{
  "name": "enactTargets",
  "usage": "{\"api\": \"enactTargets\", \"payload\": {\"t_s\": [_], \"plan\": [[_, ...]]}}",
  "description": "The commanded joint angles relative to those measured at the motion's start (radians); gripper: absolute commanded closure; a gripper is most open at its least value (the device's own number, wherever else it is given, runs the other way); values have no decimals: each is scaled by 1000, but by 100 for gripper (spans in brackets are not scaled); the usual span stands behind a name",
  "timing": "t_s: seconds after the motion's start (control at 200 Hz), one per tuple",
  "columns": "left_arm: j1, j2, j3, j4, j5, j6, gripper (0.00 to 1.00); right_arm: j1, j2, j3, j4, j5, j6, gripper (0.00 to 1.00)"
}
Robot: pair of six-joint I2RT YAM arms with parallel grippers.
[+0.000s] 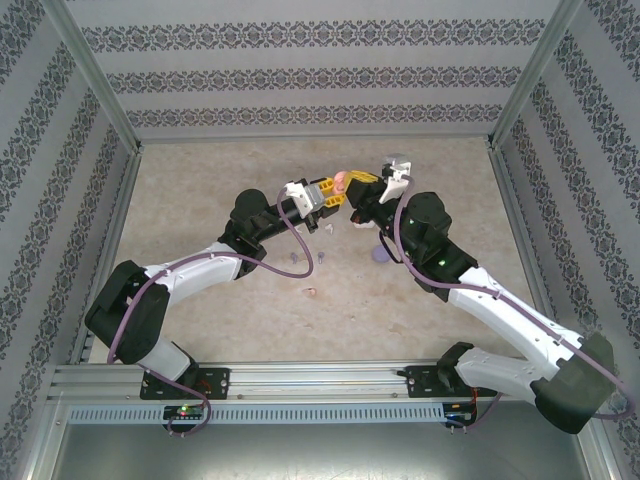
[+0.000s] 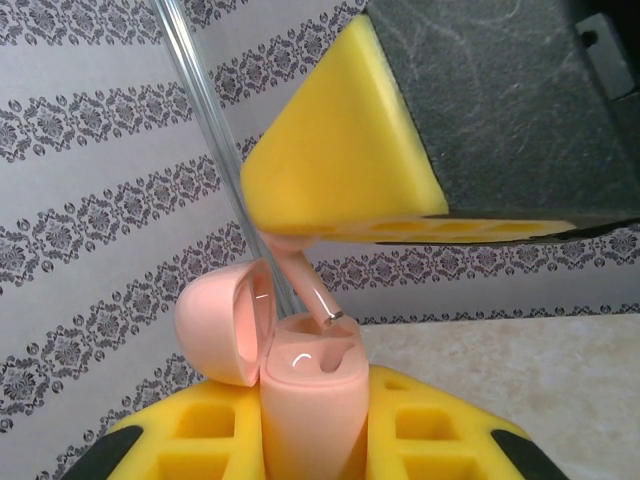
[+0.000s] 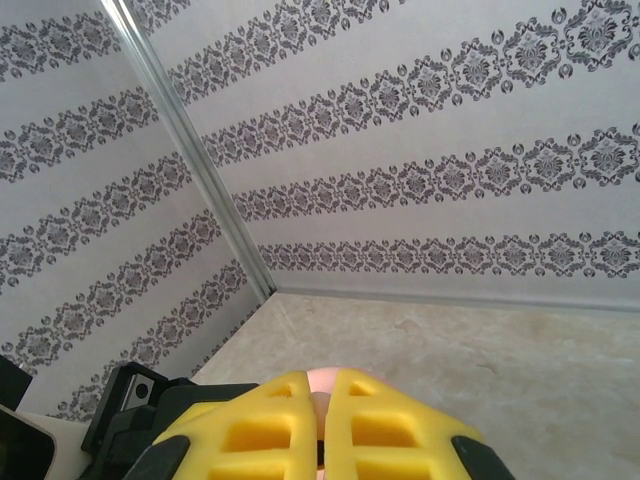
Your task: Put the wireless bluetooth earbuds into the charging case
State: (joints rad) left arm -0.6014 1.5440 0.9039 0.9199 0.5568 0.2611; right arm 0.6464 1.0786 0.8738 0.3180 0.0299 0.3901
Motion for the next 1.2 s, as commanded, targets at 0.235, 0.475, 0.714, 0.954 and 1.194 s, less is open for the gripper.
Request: {"api": "enactTargets", "payload": {"t_s": [0.235,0.475,0.714,0.954,1.194], "plan": [[-11,1,38,10,22,-7,100,-4,-3,-22,13,-21,31,98],[-12,8,41,10,23,-11,100,11,11,-15,10,-31,31,98],[-12,11,42,6,24,-11,100,20,8,-4,13,-31,22,99],[-13,10,43,10,20,-10,100,21,-2,-29,3,-17,23,99],[-13,-2,42,10,13,-3,100,14,-38,-68,-18,26,8,100]]}}
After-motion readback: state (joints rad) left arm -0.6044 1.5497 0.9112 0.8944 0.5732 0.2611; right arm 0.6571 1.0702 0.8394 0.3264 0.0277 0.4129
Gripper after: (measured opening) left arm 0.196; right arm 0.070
